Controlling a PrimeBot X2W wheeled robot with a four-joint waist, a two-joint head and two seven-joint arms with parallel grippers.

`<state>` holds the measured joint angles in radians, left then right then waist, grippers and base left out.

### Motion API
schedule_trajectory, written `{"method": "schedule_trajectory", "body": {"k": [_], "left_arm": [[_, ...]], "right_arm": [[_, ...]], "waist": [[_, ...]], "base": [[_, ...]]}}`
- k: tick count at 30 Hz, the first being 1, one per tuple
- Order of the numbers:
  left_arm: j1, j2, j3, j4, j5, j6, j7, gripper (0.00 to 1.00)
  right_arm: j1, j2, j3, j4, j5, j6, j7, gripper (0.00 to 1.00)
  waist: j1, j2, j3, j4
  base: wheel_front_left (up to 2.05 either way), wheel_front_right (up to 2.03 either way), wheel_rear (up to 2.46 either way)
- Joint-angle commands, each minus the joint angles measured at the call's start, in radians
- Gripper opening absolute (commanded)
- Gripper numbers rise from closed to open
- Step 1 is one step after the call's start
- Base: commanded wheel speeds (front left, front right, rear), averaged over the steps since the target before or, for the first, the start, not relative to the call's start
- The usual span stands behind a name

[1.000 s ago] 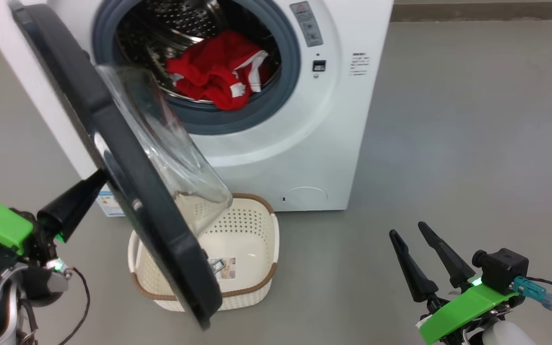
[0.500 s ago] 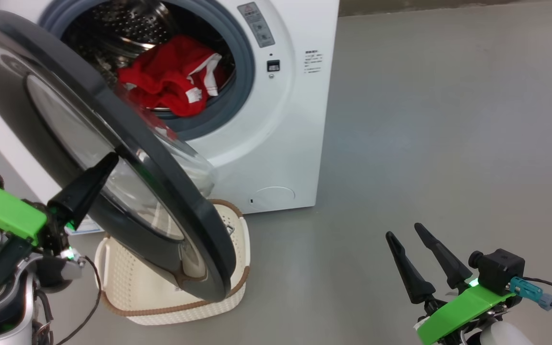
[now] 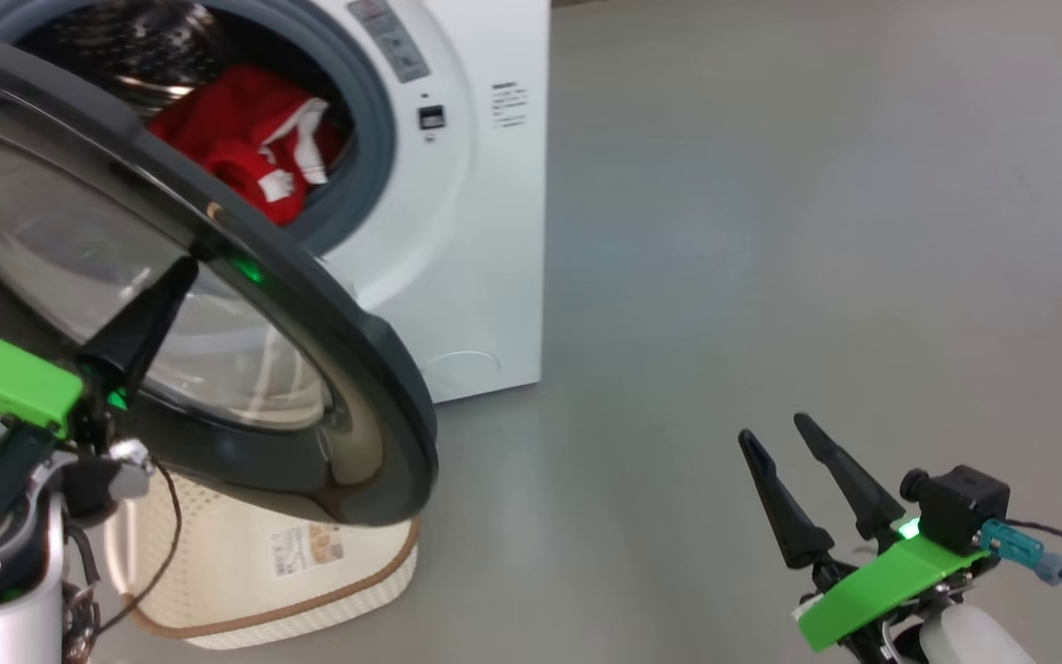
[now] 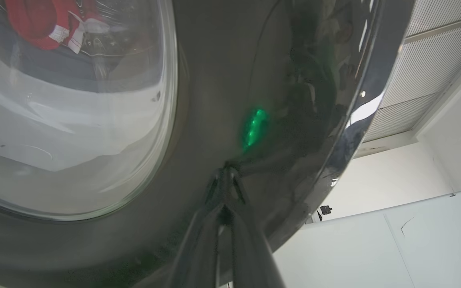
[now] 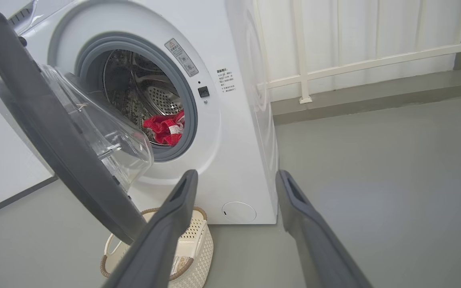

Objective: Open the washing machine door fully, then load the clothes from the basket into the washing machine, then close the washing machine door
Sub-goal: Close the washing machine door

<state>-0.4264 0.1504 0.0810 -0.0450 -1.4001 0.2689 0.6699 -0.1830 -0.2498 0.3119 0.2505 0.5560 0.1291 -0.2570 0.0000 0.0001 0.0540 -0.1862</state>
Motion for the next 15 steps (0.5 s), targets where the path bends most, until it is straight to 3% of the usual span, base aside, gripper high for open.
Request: {"method": "schedule_trajectory", "body": {"k": [1, 15], "left_arm": [[-0.063, 0.03, 0.033, -0.012, 0.014, -0.018, -0.012, 0.0], [-0.185, 0.071, 0.066, 0.129, 0.071, -0.062, -0.094, 0.0]], "right_arm": [[-0.032, 0.0, 0.015, -0.029, -0.011, 0.002, -0.005, 1.0], [-0.043, 0.034, -0.005, -0.047, -0.023, 0.002, -0.005, 1.0]], "waist": [[0.0, -0.0001, 0.018, -0.033], [0.0, -0.0001, 0.082, -0.157]], "base": [[0.0, 0.0, 0.0], [0.0, 0.0, 0.0]]}}
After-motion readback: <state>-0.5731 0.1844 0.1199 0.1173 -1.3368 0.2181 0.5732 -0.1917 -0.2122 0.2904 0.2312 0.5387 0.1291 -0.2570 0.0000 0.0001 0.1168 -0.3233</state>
